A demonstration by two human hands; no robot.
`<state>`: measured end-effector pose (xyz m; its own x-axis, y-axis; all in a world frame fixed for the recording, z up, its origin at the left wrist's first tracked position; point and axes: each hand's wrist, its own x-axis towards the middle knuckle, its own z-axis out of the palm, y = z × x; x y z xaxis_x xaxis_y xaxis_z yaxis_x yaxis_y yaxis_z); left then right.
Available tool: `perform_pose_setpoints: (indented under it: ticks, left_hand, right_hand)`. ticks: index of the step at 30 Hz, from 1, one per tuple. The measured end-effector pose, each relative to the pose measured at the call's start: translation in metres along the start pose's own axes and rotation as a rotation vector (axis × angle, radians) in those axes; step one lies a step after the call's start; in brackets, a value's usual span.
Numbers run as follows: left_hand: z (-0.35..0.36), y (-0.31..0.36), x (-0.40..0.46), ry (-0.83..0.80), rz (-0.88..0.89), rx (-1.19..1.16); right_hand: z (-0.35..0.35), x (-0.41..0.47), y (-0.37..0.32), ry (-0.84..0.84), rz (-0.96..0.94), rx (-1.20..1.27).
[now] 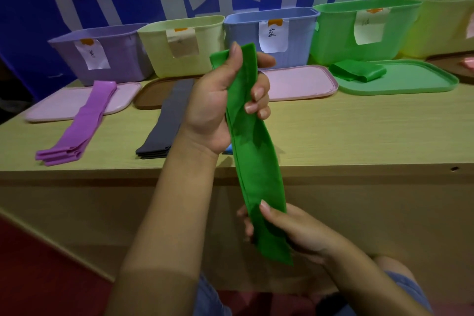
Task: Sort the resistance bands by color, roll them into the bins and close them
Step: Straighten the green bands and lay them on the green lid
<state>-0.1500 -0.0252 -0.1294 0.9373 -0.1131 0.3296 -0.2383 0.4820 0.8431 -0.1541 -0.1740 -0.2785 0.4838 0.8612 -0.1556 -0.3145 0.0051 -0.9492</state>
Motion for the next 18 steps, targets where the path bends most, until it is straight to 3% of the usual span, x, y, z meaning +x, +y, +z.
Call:
perform_pose_setpoints:
  ticks: [6, 13, 18]
  left_hand:
    - [-0.001, 0.003, 0.007, 0.018, -0.003, 0.030]
    - [-0.009, 0.005, 0.006, 0.049, 0.020, 0.024]
    - [-0.009, 0.007, 0.009, 0.056, 0.031, 0.023]
  right_hand:
    - [0.008, 0.007, 0.004, 0.026, -0.069, -0.065]
    - [-0.007, 0.006, 0.015, -0.061, -0.057, 0.018]
    - [-0.009, 0.004, 0.025, -0.030, -0.026, -0.135]
